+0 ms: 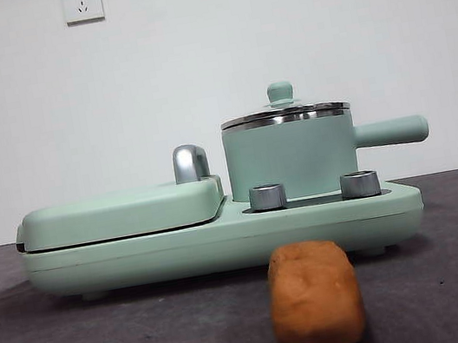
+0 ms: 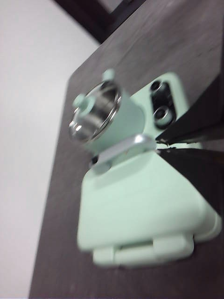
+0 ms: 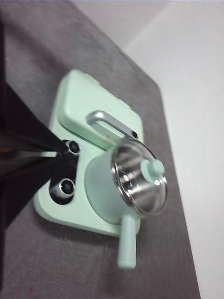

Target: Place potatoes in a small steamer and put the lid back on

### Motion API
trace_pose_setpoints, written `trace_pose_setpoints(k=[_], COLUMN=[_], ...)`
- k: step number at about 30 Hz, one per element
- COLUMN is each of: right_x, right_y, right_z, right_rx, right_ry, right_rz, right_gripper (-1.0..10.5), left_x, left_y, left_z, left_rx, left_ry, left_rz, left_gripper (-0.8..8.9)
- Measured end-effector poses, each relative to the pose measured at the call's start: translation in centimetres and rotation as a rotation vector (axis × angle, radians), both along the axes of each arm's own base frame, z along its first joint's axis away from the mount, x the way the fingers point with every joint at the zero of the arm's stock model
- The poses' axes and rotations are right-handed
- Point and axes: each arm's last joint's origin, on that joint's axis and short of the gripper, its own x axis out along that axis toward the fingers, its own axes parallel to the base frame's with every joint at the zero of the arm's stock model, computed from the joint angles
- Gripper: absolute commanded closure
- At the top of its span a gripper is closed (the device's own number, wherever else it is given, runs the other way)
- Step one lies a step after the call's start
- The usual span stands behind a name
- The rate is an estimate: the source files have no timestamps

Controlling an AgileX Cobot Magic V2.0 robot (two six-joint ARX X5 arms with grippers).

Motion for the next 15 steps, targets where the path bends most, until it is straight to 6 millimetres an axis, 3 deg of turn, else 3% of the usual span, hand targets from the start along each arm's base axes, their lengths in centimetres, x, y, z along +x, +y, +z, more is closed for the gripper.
trace_pose_setpoints(k=[3, 5, 11, 15], right_x=[0.1, 0.2, 0.3, 0.2], right_y=[0.0, 0.0, 0.0, 0.1], right_z=[0.6, 0.8, 0.8, 0.7], right_rx=[-0.045, -0.072, -0.105, -0.101], right_ry=[0.003, 0.002, -0.005, 0.001], right_rz=[0.033, 0.043, 0.058, 0.073], right_gripper=[9.3, 9.0, 5.3, 4.8], left_x=[0.6, 1.1, 2.3, 2.9], left_y=[-0.3, -0.6, -1.4, -2.0], left_z=[0.7, 1.1, 1.6, 1.9], left_rx=[0.013, 0.016, 0.027, 0.031], left_ry=[0.033, 0.041, 0.067, 0.075], left_rz=[-0.063, -0.103, -0.161, -0.196], left_gripper=[7.73, 7.11, 4.42, 3.65])
